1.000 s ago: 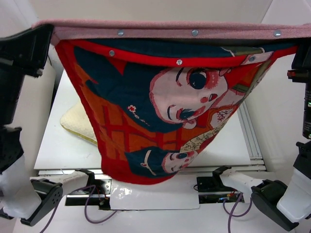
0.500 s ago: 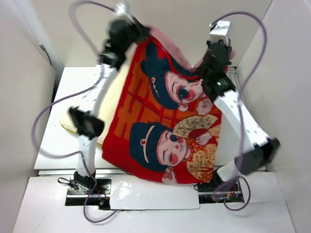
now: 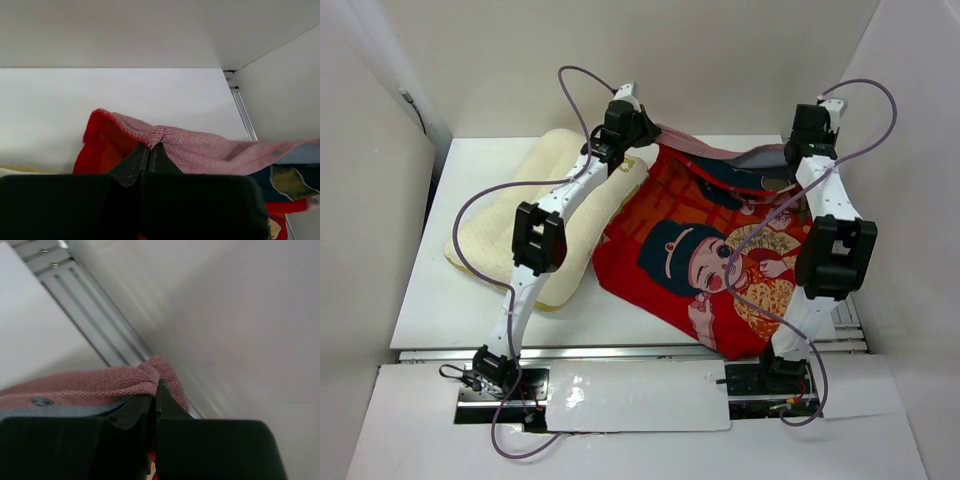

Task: Put the pillow into the pillowcase

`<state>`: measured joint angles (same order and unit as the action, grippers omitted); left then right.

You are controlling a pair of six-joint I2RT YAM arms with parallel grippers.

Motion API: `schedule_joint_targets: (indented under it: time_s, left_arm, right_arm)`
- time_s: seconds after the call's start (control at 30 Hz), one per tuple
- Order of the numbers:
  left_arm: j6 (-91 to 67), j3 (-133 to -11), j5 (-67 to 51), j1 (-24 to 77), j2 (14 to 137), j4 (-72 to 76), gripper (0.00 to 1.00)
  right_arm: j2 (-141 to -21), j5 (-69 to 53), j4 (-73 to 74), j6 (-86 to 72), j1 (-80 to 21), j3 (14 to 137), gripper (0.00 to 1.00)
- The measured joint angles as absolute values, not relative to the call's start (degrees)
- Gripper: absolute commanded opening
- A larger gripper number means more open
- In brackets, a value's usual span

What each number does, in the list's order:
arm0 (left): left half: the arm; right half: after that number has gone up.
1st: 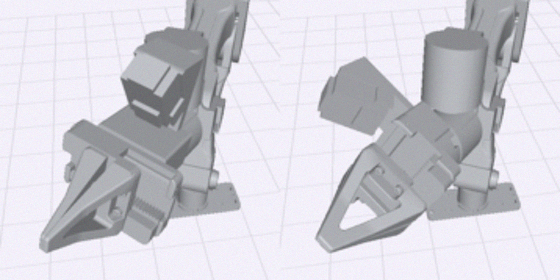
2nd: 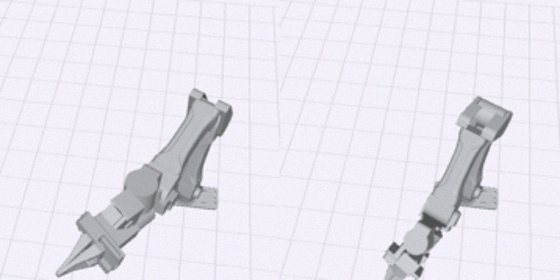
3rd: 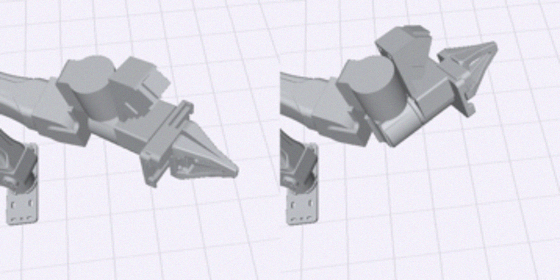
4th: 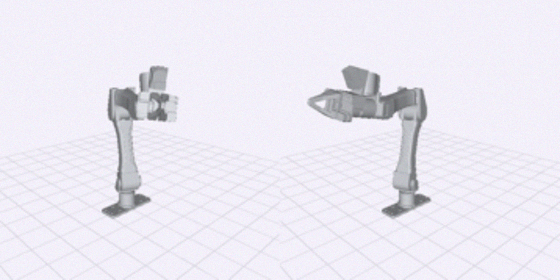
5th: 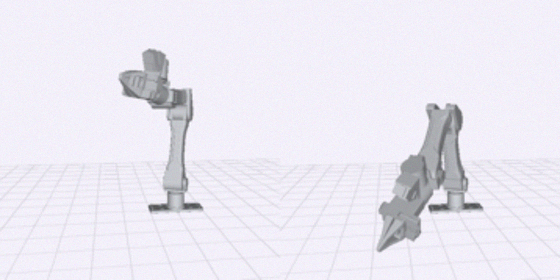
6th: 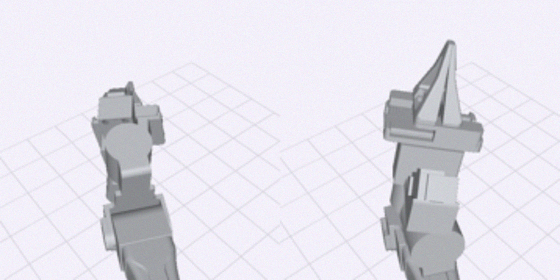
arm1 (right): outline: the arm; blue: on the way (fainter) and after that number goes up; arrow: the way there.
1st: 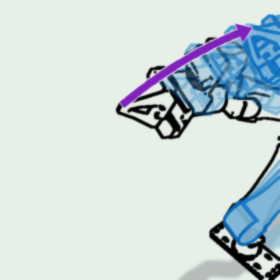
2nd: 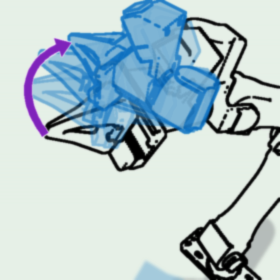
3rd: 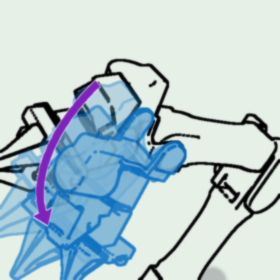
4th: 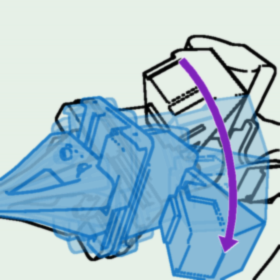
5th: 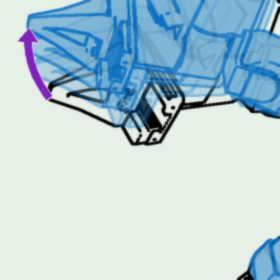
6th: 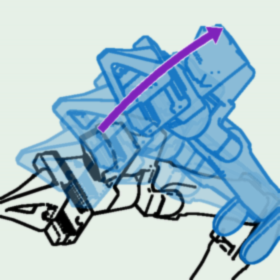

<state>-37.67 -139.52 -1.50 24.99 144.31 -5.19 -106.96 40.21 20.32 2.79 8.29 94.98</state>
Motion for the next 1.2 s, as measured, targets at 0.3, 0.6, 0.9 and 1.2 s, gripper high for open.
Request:
schedule_joint_targets:
  time_s: [0.3,0.6,0.9,1.2]
  left_arm:
    - [-37.6,-136.3,-1.7,24.9,144.3,1.4,0.0]
    - [-38.3,-123.1,-2.2,24.1,141.2,5.0,0.0]
    - [-40.7,-140.5,-4.4,20.5,142.4,1.2,0.0]
    - [-45.5,-140.2,-9.2,16.0,123.6,3.1,0.0]
  right_arm:
    - [-109.1,36.8,19.7,2.2,7.2,95.1,0.0]
    - [-106.1,30.6,18.0,-1.1,8.0,88.8,0.0]
    - [-106.3,23.3,22.4,-3.0,10.4,104.6,0.0]
    - [-99.9,22.0,15.6,-1.8,6.9,135.2,0.0]
